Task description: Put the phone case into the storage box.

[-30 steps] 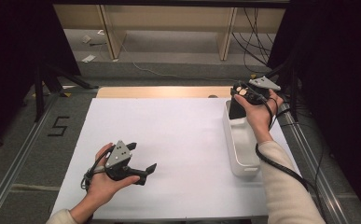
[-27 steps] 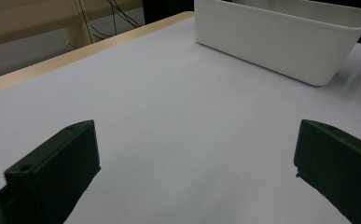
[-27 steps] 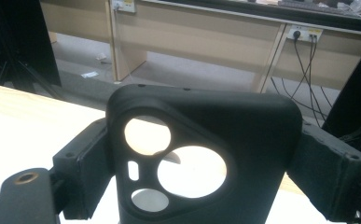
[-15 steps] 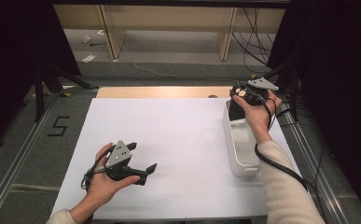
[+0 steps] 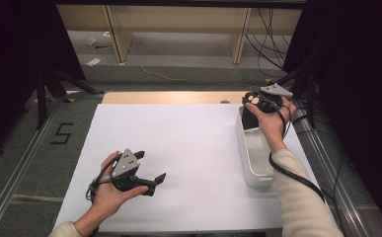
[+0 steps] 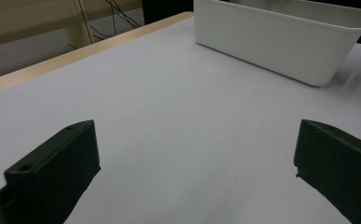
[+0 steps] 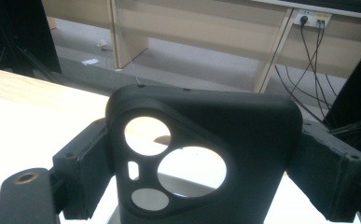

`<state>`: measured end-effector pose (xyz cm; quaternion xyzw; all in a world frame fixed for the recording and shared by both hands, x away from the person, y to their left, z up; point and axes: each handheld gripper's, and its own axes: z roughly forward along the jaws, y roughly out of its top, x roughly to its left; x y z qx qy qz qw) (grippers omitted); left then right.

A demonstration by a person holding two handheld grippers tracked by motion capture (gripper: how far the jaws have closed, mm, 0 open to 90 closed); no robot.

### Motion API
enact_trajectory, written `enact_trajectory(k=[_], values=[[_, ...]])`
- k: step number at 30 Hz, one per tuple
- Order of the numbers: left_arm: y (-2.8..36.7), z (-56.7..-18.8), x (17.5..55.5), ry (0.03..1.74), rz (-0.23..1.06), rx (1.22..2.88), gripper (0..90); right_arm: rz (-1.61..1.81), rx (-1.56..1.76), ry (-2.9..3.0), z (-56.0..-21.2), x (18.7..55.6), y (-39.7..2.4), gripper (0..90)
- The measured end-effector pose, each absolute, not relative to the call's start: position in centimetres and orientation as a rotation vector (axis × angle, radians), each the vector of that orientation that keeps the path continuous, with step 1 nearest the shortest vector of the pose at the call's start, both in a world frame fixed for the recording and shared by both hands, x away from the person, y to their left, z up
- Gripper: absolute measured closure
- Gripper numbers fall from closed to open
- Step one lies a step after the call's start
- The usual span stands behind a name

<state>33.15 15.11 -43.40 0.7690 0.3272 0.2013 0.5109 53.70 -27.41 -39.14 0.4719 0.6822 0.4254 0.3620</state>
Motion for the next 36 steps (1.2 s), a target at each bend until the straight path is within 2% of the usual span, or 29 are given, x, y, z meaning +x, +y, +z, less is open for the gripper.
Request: enact_trajectory(k=[36], values=[[14.99, -43.5, 33.22, 0.79, 0.474, 1.851, 0.0, 1.078, 1.232, 1.769, -39.92, 54.4, -27.24, 15.3]])
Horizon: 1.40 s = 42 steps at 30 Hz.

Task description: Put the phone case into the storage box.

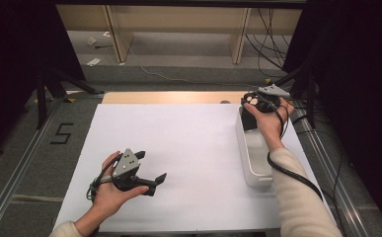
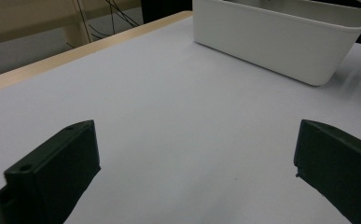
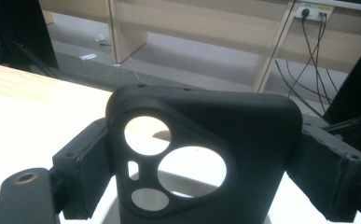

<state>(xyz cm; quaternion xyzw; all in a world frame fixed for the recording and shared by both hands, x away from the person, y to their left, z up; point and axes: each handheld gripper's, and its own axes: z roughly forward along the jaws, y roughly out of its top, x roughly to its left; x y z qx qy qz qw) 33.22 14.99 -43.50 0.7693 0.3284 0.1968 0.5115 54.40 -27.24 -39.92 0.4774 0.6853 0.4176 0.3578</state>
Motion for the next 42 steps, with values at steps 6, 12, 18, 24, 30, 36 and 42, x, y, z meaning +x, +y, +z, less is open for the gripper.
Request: enact_trajectory(k=[6, 12, 18, 24, 30, 36, 42], values=[[15.0, -43.5, 33.2, 0.788, 0.476, 1.855, 0.0, 1.075, 1.236, 1.769, -40.0, 54.6, -27.2, 15.3], [15.0, -43.5, 33.3, 0.791, 0.473, 1.853, 0.0, 1.076, 1.24, 1.772, -40.2, 54.8, -27.2, 15.3], [15.0, -43.5, 33.3, 0.79, 0.474, 1.853, 0.0, 1.068, 1.242, 1.775, -40.5, 55.0, -27.2, 15.3], [15.0, -43.5, 33.3, 0.792, 0.473, 1.852, 0.0, 1.068, 1.246, 1.773, -40.6, 55.2, -27.1, 15.3], [15.0, -43.5, 33.3, 0.792, 0.471, 1.853, 0.0, 1.073, 1.247, 1.768, -40.6, 55.3, -27.1, 15.2], [15.0, -43.6, 33.3, 0.794, 0.47, 1.853, 0.0, 1.077, 1.248, 1.764, -40.8, 55.6, -27.1, 14.8], [15.0, -43.6, 33.3, 0.797, 0.467, 1.852, 0.0, 1.085, 1.247, 1.761, -40.9, 55.9, -27.1, 14.4]])
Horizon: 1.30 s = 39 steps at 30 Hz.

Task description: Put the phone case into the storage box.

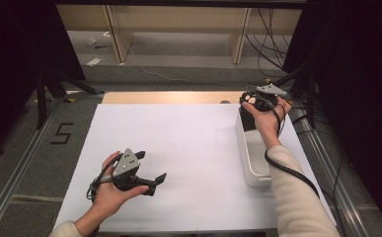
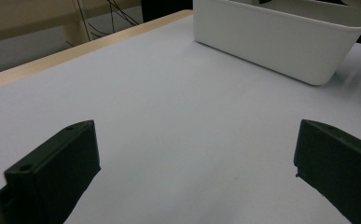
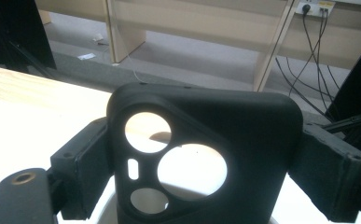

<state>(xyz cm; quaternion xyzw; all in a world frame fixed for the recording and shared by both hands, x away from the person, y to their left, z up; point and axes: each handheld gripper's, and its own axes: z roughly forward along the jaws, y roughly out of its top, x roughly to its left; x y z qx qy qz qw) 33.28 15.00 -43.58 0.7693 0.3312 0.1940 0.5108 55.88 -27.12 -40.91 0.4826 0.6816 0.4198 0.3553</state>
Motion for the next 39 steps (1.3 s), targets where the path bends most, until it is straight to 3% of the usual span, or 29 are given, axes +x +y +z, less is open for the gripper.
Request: enact_trajectory(k=[22, 39], values=[[15.03, -43.58, 33.32, 0.796, 0.469, 1.853, 0.0, 1.109, 1.251, 1.758, -41.59, 56.44, -27.19, 12.5], [15.05, -43.57, 33.34, 0.793, 0.472, 1.854, 0.0, 1.105, 1.259, 1.758, -41.83, 56.57, -27.36, 3.2]])
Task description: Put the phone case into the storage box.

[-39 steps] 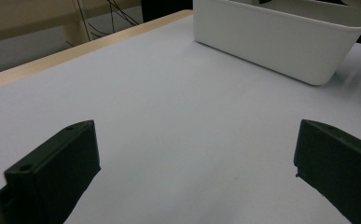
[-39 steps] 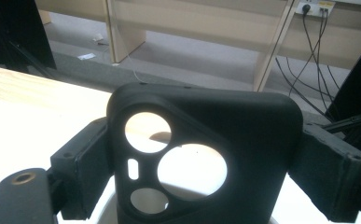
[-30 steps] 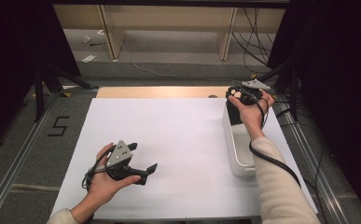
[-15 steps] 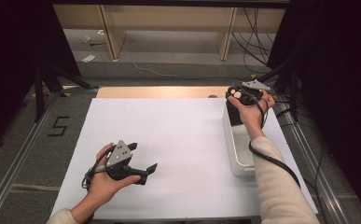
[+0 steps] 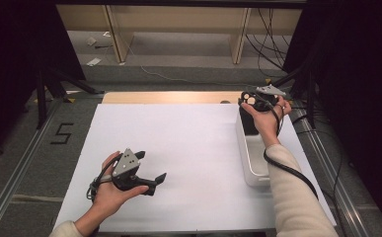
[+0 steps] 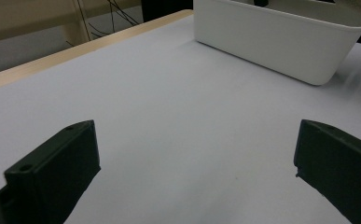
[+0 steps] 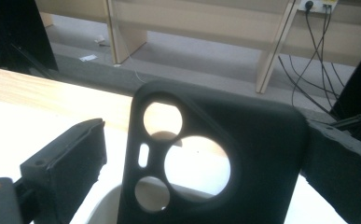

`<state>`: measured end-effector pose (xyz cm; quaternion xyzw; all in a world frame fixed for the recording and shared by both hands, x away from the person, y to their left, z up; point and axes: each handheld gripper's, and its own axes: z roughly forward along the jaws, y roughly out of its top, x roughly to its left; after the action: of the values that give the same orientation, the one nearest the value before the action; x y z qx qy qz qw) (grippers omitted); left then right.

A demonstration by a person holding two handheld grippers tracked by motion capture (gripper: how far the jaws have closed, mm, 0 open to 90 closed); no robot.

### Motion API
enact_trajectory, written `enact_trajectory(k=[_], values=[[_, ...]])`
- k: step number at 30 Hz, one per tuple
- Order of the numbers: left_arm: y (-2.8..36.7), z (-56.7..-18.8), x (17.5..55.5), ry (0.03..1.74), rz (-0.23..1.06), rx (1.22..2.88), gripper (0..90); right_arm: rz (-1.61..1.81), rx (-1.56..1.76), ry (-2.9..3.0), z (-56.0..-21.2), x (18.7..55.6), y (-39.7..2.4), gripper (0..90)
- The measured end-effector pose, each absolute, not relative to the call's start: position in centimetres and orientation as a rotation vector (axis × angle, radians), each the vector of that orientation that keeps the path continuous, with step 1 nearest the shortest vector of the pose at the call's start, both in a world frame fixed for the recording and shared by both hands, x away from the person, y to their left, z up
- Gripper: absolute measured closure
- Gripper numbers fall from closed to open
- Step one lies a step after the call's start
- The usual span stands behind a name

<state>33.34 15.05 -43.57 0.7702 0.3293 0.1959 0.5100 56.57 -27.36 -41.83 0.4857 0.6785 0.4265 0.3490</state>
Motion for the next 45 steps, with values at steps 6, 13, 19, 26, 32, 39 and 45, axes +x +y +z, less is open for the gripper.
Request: enact_trajectory(k=[6, 13, 19, 26, 32, 39, 45], values=[[15.1, -43.6, 33.3, 0.794, 0.472, 1.853, 0.0, 1.119, 1.252, 1.757, -41.8, 56.6, -27.3, 1.4], [15.0, -43.6, 33.3, 0.796, 0.468, 1.852, 0.0, 1.14, 1.243, 1.736, -41.5, 56.5, -27.5, 0.6], [15.0, -43.6, 33.3, 0.796, 0.468, 1.851, 0.0, 1.148, 1.239, 1.727, -41.2, 56.5, -27.6, 0.7], [15.1, -43.6, 33.3, 0.794, 0.472, 1.852, 0.0, 1.152, 1.224, 1.727, -41.0, 56.4, -27.4, 0.8], [15.1, -43.5, 33.3, 0.795, 0.474, 1.851, 0.0, 1.158, 1.21, 1.718, -40.5, 56.2, -27.3, 0.8], [15.1, -43.5, 33.3, 0.796, 0.476, 1.851, 0.0, 1.174, 1.192, 1.719, -39.8, 55.8, -27.0, 1.4], [15.1, -43.5, 33.3, 0.797, 0.478, 1.851, 0.0, 1.187, 1.18, 1.732, -39.4, 55.4, -26.7, 2.0]])
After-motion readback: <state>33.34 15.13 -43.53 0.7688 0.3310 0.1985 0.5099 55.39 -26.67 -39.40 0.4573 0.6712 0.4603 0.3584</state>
